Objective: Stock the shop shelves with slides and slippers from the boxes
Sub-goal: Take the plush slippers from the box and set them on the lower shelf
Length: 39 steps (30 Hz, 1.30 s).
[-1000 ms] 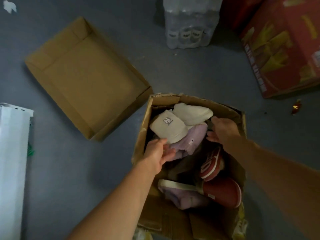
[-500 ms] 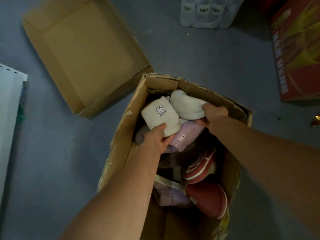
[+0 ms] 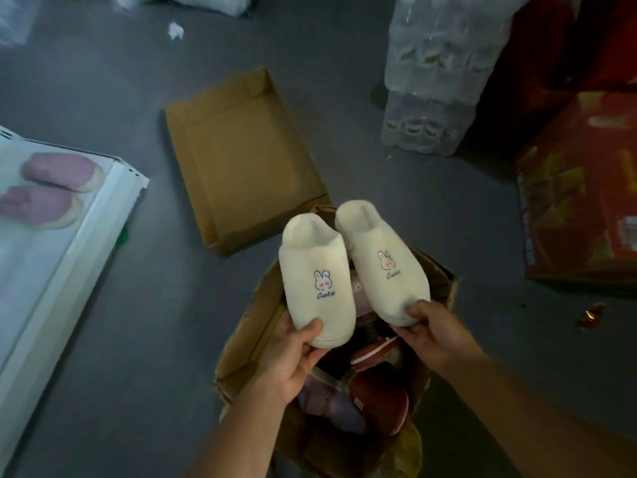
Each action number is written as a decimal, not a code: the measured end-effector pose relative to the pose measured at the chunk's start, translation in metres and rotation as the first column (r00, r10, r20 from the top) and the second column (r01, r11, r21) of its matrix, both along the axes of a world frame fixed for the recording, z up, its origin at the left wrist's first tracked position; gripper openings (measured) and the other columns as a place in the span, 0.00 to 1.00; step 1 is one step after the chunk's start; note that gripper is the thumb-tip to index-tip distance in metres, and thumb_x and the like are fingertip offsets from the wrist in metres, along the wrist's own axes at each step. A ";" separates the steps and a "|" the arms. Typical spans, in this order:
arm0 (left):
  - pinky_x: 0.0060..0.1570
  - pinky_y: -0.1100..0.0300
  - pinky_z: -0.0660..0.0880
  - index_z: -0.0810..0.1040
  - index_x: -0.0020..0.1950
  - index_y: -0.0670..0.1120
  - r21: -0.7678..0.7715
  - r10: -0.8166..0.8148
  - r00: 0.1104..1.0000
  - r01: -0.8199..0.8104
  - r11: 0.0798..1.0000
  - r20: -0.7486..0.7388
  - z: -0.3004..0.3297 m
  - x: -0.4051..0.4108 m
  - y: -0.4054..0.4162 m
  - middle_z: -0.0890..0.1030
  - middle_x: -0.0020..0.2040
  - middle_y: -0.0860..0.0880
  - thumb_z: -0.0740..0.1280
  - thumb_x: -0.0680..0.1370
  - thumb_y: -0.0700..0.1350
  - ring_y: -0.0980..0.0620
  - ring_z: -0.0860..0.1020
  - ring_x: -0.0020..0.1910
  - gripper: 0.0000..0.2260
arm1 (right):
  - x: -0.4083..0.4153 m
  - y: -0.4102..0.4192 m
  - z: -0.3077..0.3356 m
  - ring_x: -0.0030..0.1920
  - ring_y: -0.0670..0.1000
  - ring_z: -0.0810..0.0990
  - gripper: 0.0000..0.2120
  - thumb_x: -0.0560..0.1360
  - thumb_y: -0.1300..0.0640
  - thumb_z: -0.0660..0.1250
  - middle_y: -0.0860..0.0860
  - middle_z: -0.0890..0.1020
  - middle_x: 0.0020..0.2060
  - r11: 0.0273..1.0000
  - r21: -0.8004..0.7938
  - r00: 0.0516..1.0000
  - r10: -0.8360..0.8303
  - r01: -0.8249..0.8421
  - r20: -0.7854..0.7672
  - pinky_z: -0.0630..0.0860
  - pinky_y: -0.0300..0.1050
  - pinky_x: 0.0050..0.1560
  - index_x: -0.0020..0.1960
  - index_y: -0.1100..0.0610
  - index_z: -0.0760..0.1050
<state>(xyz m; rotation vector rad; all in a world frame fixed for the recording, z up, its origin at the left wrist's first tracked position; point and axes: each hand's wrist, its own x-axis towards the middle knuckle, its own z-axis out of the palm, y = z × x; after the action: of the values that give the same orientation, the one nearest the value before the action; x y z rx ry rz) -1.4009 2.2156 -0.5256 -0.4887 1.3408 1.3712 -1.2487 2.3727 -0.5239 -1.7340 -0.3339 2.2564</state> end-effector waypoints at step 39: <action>0.58 0.39 0.75 0.66 0.74 0.53 0.519 0.338 0.895 -0.150 0.842 -0.290 0.462 0.101 -0.358 0.77 0.68 0.47 0.66 0.75 0.64 0.43 0.75 0.67 0.31 | 0.049 -0.300 0.473 0.58 0.59 0.77 0.33 0.64 0.70 0.61 0.59 0.75 0.64 0.733 0.436 0.614 0.678 -0.522 -0.404 0.77 0.47 0.44 0.68 0.55 0.70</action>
<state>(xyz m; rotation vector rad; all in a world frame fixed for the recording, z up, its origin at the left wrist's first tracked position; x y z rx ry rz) -1.3002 1.8577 -0.0635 -0.0544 1.1838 2.0277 -1.2000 2.0723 -0.0507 -0.8147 -1.1975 2.8462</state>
